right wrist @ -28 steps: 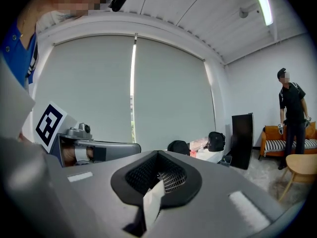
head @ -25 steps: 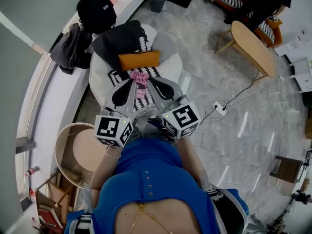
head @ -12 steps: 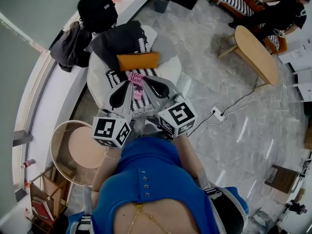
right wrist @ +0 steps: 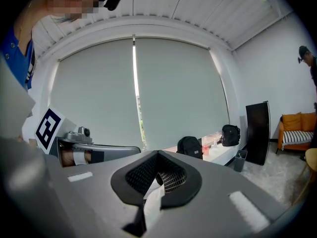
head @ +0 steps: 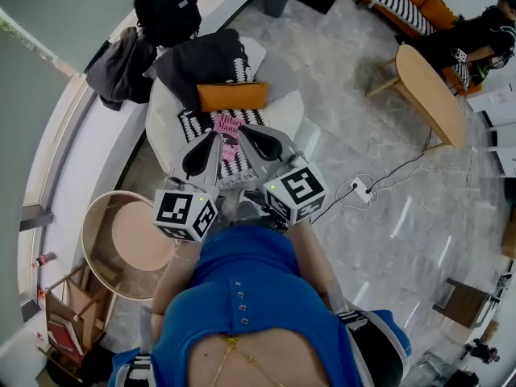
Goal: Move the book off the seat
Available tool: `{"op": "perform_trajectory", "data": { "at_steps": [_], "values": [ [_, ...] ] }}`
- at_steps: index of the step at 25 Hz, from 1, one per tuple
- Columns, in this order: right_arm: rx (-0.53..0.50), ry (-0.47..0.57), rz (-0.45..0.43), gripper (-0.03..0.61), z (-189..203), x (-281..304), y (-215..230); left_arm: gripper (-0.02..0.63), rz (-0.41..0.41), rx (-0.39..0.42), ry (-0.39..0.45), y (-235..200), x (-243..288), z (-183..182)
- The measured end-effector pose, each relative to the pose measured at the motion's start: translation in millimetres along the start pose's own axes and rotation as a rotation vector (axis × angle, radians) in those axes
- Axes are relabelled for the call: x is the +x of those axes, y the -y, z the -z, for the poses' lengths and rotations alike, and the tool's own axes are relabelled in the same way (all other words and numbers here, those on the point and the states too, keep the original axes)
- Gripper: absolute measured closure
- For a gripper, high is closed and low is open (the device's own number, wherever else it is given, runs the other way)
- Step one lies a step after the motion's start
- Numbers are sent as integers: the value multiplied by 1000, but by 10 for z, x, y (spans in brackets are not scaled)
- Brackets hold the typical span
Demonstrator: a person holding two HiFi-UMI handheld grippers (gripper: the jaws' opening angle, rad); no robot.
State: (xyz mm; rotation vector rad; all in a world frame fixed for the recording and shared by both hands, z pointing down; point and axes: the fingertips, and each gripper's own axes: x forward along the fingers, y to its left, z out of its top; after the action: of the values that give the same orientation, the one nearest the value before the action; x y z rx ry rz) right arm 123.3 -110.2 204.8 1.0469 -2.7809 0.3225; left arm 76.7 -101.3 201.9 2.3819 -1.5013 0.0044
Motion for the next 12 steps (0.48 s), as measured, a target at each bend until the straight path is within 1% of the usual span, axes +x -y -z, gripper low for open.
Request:
{"op": "perform_trajectory", "data": {
  "at_steps": [6, 12],
  "values": [
    [1, -27, -9, 578, 56, 55, 22, 612, 0, -10, -18, -39, 47, 27],
    [12, -56, -5, 578, 135, 80, 79, 612, 0, -15, -54, -60, 122, 105]
  ]
}}
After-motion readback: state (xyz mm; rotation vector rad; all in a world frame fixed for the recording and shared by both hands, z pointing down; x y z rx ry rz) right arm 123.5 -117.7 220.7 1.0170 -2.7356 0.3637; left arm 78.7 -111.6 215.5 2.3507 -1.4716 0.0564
